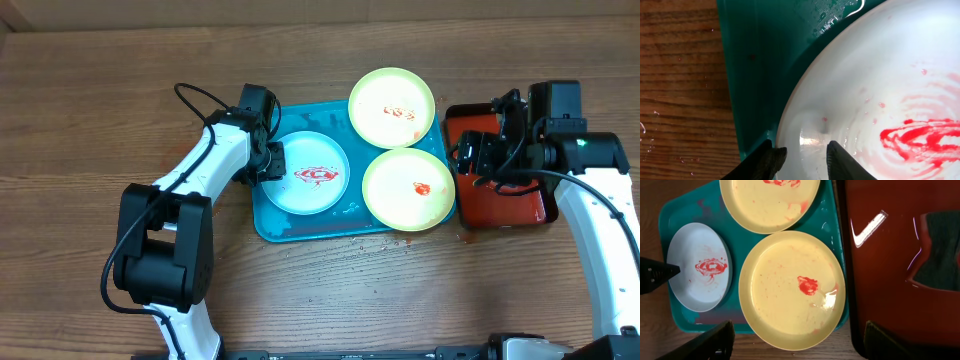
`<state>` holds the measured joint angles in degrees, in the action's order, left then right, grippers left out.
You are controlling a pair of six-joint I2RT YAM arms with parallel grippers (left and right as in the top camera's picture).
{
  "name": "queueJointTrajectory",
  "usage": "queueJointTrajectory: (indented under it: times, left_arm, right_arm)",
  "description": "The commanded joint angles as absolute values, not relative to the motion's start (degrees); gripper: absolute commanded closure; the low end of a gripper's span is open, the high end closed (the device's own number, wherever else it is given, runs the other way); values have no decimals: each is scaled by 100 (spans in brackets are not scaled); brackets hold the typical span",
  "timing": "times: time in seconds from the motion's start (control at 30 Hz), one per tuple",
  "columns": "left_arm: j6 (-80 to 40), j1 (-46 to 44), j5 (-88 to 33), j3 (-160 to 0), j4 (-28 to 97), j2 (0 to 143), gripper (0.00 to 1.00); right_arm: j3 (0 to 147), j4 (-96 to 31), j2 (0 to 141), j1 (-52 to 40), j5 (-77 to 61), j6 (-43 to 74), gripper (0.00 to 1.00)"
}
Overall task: Clean dirty plates on tray and stack at the side
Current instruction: 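Lower the right gripper into the red tray and grasp the sponge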
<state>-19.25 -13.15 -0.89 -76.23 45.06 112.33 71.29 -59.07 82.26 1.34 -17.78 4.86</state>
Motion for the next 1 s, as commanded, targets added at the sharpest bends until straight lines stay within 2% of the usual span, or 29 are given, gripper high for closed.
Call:
queueJointTrajectory:
  times: [0.0,0.53,0.83,0.97]
  left_arm:
    - [-1822,-1352,-132,-7682,4515,11314,63]
    - [-1951,-1354,336,-7655,4587,11314,60]
    - [-1949,-1374,-73,-7655,4582,11314,68]
    - [-1946,-1431,-108,-7631,4519,11314,68]
  right_arm:
    - [7244,-5902,8224,102,-1811,467,16]
    - [7244,-5905,8226,102,-1809,467,16]
    - [7244,-5909,8226,102,-1809,467,16]
    - [7244,-5911,8226,102,-1811,467,16]
